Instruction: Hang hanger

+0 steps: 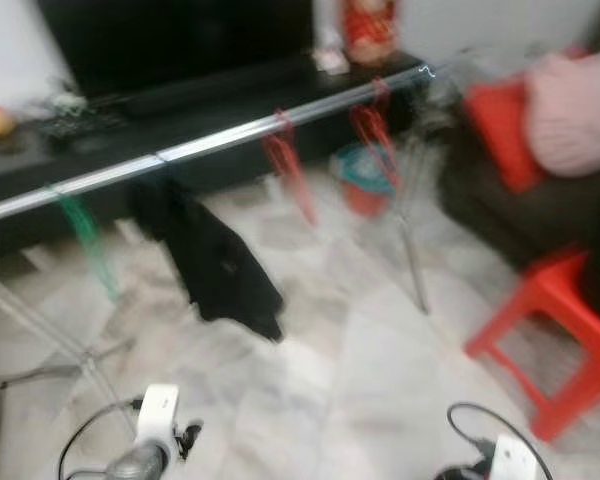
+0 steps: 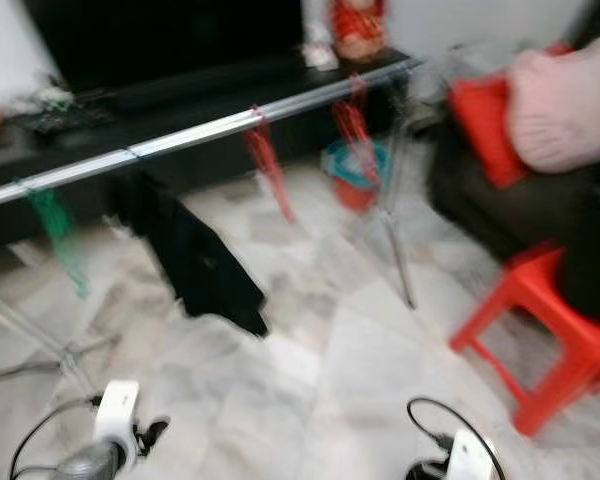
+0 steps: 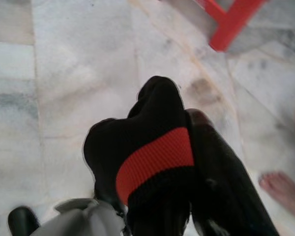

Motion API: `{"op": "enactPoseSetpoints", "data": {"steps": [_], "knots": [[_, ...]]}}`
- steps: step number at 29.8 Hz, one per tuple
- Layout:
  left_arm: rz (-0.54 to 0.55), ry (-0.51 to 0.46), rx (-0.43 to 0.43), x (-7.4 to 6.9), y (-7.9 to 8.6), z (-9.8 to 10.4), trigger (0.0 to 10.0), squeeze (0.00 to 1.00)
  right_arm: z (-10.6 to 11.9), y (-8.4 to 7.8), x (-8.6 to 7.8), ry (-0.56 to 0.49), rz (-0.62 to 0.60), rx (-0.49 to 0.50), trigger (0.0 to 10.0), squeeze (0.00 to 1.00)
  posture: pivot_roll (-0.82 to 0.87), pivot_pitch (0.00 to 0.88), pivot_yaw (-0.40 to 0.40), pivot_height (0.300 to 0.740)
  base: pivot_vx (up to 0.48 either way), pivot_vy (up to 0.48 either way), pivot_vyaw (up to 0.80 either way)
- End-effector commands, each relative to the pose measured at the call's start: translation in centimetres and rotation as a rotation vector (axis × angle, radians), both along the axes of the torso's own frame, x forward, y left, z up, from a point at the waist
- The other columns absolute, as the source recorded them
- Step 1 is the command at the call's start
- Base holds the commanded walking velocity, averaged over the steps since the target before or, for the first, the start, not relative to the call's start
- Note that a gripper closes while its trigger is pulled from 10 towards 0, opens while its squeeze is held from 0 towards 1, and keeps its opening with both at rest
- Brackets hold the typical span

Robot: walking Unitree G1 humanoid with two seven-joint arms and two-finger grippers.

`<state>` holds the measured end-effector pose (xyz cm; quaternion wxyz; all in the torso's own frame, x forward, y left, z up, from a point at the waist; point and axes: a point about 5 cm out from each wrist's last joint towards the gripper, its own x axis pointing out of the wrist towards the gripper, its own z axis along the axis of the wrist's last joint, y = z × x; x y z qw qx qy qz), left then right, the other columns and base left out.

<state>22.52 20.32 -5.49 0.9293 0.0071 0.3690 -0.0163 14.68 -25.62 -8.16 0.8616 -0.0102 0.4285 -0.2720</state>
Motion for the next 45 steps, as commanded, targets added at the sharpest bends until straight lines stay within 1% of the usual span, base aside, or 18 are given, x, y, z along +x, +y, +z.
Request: {"op": "enactPoseSetpoints", "data": {"steps": [1,7,14,21,23,30,45], "knots": [[0.016,0.007,0.019,-0.23,0.65,-0.05,10.0,0.00,-0.15,0.30,-0.16,0.004,0.012,0.008,10.0,0.00,-0.02,0.016,0.055,0.740,0.000,0.000,0.80],[0.044,0.004,0.027,-0.34,0.94,-0.06,10.0,0.00,-0.21,0.35,-0.26,0.006,0.012,0.010,10.0,0.00,-0.02,0.016,0.057,0.740,0.000,0.000,0.80],[0.051,0.006,0.026,-0.50,0.80,-0.19,10.0,0.00,-0.27,0.35,-0.40,0.010,0.006,0.014,10.0,0.00,-0.02,0.013,0.057,0.740,0.000,0.000,0.77],[0.055,0.000,0.025,-0.54,0.78,-0.21,10.0,0.00,-0.23,0.08,-0.52,0.005,-0.030,0.016,10.0,0.00,-0.02,0.003,0.052,0.740,0.000,0.000,0.00],[0.061,-0.008,0.012,-0.50,0.77,-0.16,10.0,0.00,-0.23,-0.07,-0.61,0.006,-0.049,0.017,10.0,0.00,-0.02,0.000,0.050,0.740,0.000,0.000,0.00],[0.082,-0.016,0.002,-0.49,1.16,-0.05,10.0,0.00,-0.25,-0.19,-0.76,0.014,-0.055,0.010,10.0,0.00,-0.01,0.000,0.046,0.740,0.000,0.000,0.00],[0.080,-0.029,-0.006,-0.41,1.25,0.05,10.0,0.00,-0.25,-0.11,-0.71,0.012,-0.053,0.011,10.0,0.00,-0.01,0.007,0.049,0.740,0.000,0.301,0.00]]}}
